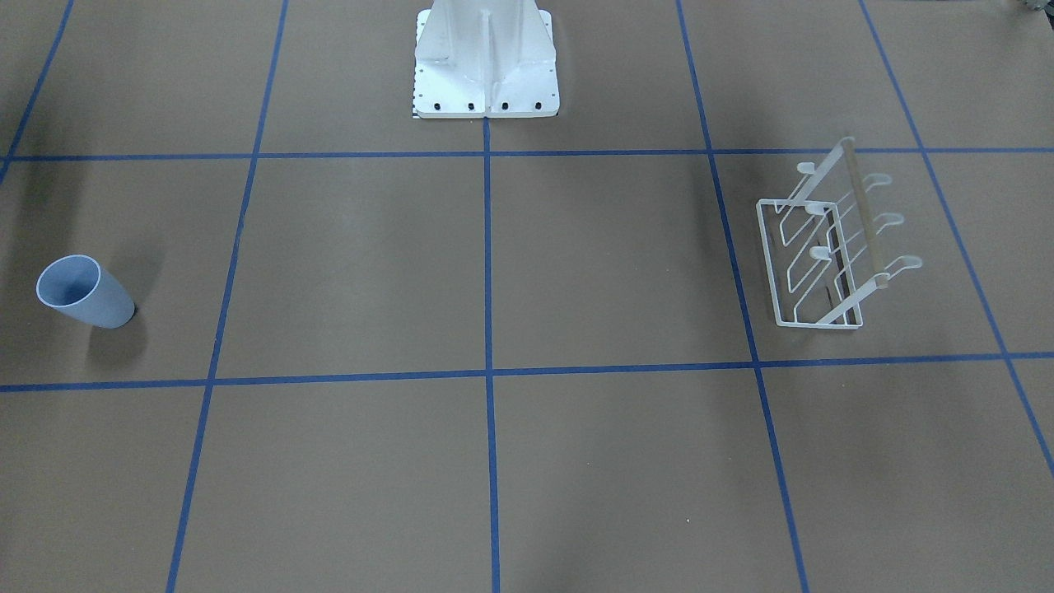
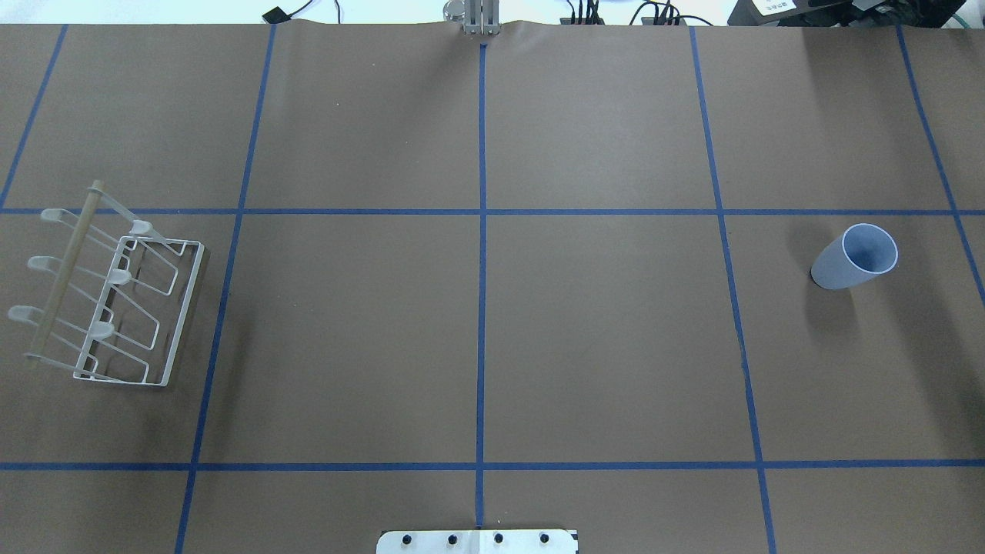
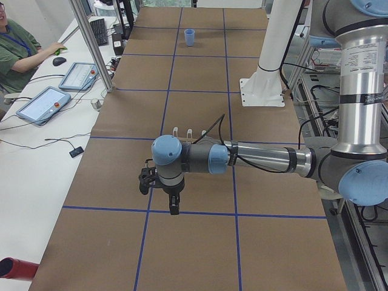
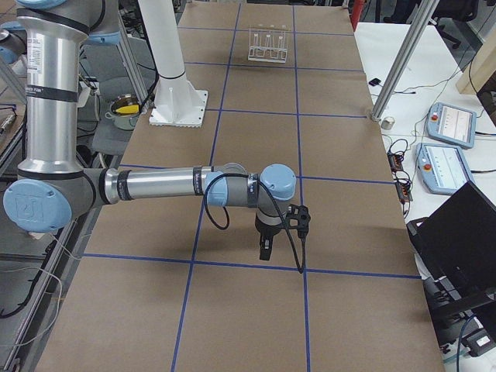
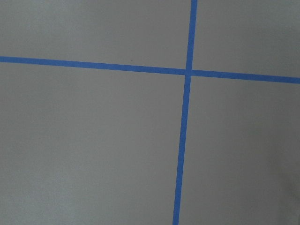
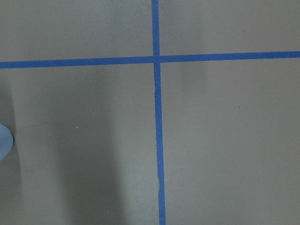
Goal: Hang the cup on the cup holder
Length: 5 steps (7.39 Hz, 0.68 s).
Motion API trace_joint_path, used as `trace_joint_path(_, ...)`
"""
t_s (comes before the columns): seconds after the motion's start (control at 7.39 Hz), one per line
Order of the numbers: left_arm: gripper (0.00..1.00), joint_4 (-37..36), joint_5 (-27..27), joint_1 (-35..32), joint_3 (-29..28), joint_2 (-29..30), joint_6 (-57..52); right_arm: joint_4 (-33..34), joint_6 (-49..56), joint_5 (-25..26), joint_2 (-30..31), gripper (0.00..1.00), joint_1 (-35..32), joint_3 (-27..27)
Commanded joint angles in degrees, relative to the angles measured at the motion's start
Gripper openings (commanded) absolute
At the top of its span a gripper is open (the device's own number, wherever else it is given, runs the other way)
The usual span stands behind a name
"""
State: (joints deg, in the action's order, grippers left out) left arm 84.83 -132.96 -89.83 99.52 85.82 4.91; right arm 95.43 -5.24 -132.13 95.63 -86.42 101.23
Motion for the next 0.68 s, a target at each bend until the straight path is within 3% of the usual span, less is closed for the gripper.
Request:
trace_joint_path(0.0,0.98,-0.4,0.1,0.0,0.0,0.4,0.1,-0.1,0.2,0.0,0.0,1.00,0.0,0.0)
trace_joint_path(0.54,0.98,0.1,0.0,0.1,0.8,0.8,0.0,-0.1,-0.2,0.1,-0.1,1.00,0.0,-0.1)
